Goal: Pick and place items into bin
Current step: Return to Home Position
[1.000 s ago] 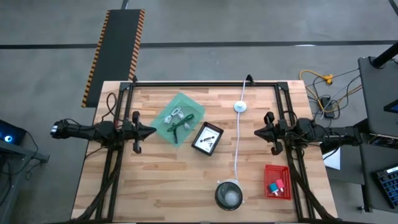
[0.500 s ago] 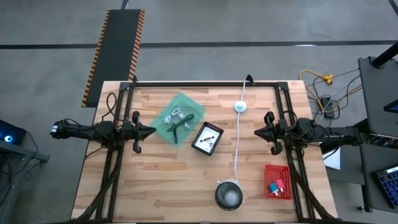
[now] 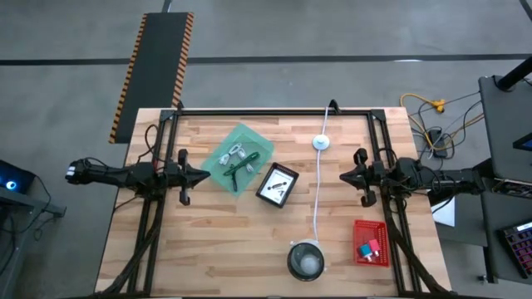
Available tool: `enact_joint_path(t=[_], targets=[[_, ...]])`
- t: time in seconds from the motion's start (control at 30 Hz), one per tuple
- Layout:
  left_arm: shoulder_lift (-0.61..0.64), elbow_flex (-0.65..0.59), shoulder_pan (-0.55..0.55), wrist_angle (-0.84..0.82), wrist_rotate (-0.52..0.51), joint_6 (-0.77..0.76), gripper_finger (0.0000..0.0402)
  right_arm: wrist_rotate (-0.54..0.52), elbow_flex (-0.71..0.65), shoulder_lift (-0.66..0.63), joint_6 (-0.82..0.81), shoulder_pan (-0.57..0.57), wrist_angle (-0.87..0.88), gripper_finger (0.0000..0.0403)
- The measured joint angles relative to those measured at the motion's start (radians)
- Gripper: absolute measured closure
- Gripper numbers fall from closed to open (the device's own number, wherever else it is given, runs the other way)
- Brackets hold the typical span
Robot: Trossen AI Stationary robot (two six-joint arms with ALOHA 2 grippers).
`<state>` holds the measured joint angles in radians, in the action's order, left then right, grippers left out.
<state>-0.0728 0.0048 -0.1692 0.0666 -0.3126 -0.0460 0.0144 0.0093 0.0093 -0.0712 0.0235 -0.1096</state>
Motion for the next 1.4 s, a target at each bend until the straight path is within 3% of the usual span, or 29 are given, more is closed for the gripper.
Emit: enact_joint_path(t=[1.4], targets=[[-0.012, 0.000, 0.000, 0.003, 0.001, 0.000, 0.0402, 0.001, 0.000, 0.001, -0.030, 0.000, 0.000, 0.0394]])
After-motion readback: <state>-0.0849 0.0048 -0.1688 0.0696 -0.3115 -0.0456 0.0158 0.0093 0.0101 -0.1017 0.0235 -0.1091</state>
